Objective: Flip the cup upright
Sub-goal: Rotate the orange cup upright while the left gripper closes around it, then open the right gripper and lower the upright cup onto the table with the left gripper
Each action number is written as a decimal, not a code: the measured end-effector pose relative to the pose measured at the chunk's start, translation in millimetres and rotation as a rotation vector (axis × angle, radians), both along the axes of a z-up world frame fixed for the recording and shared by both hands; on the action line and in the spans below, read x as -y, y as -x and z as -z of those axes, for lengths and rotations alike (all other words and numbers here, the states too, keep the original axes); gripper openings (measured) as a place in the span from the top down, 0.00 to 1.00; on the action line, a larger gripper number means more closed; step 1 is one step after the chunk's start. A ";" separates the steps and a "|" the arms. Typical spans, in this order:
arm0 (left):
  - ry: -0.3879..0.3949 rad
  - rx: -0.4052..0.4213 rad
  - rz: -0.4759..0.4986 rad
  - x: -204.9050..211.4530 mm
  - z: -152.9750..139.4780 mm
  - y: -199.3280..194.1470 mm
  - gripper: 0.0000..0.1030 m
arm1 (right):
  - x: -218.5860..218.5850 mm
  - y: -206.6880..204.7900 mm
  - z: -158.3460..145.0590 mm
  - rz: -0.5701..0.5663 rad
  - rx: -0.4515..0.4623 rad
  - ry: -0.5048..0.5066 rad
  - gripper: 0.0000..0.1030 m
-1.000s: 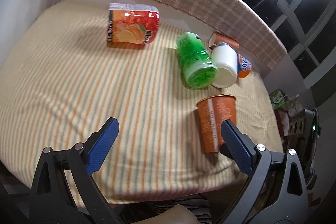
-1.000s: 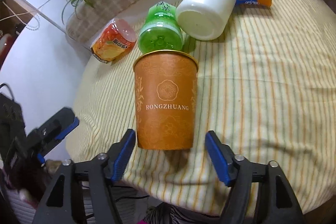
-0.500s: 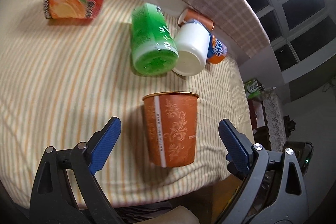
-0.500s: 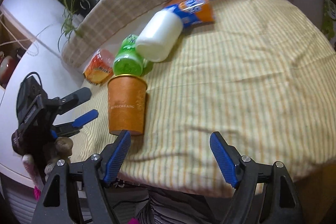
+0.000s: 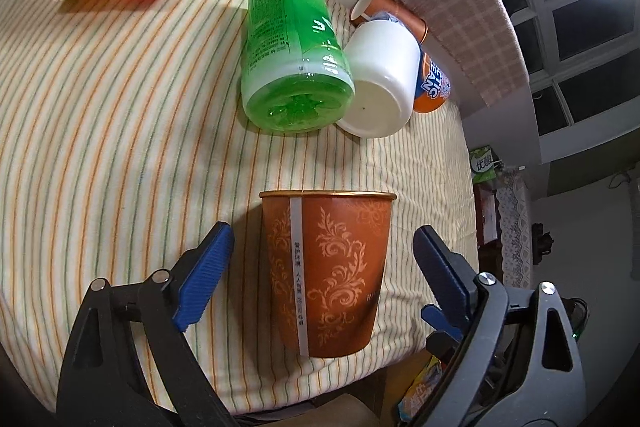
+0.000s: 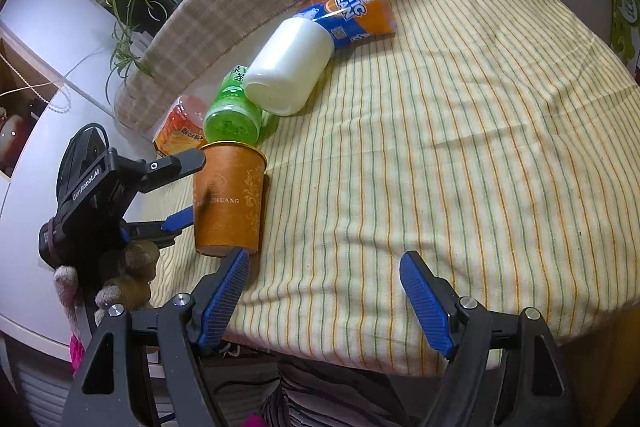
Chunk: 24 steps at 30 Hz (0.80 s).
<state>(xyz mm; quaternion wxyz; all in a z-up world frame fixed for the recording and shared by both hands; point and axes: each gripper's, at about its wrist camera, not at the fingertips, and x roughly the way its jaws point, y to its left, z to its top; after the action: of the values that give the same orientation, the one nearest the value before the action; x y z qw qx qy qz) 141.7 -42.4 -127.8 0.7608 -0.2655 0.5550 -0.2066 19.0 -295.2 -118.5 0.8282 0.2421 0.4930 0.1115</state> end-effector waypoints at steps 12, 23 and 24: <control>-0.040 0.018 0.033 14.5 1.0 -4.0 0.33 | 11.0 -1.7 5.1 0.022 -0.016 0.010 0.22; -0.192 0.207 0.055 29.8 -33.2 15.3 0.33 | 9.1 -4.4 4.1 0.025 -0.012 0.016 0.22; -0.202 0.218 0.055 31.8 -34.9 16.1 0.33 | 8.9 -4.5 4.6 0.025 -0.013 0.015 0.22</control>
<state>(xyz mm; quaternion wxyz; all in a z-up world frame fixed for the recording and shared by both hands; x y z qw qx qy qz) 125.6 -74.2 -92.9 0.8335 -0.1484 0.4940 -0.1981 23.5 -304.1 -123.1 0.8281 0.2428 0.4962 0.0958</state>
